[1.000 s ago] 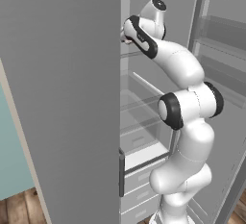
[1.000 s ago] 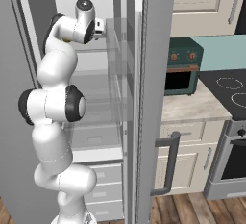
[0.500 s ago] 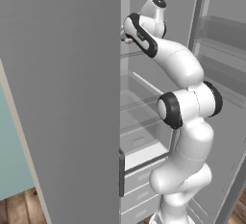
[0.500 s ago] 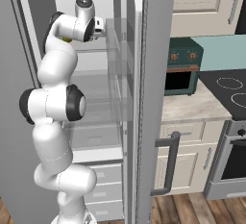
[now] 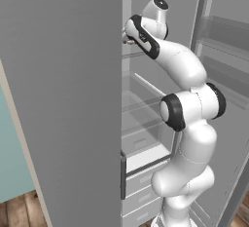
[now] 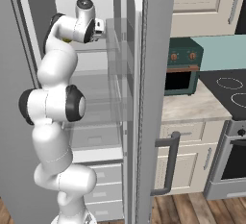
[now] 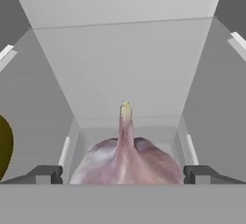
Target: Retrieve the bottle and the shaker from the cabinet and place them next to the mixing bowl on the counter. Then add garlic from the fridge to the mixing bowl.
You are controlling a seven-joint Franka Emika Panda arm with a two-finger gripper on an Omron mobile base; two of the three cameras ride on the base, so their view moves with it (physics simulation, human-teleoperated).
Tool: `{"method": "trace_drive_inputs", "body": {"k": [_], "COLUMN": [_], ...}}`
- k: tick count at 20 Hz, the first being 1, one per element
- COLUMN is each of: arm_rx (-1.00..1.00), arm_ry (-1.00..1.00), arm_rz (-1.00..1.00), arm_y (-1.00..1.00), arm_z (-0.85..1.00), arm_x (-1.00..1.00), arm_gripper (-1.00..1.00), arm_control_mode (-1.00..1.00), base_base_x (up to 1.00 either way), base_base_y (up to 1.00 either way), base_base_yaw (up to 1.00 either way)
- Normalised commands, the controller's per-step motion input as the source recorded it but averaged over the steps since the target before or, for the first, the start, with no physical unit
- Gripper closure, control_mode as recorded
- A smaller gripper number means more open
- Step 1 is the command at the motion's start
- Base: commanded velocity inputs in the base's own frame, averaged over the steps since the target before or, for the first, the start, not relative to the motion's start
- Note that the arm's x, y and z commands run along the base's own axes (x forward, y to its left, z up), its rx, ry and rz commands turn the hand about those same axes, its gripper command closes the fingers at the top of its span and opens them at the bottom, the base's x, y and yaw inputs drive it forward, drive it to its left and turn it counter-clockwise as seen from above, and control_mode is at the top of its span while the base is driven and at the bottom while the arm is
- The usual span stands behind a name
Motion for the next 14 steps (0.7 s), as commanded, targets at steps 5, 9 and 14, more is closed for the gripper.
{"method": "trace_drive_inputs", "body": {"k": [5,9,14], "arm_rx": [0.0,0.02,0.02], "arm_ry": [0.0,0.0,0.0], "arm_rz": [0.0,0.0,0.0], "arm_y": [0.0,0.0,0.0], "arm_z": [-0.01,-0.04,-0.1], "arm_x": [0.0,0.0,0.0], "arm_gripper": [-1.0,1.0,1.0], "arm_control_mode": [-1.0,-1.0,-1.0], "base_base_x": [0.0,0.0,0.0], "base_base_y": [0.0,0.0,0.0], "base_base_yaw": [0.0,0.0,0.0]}}
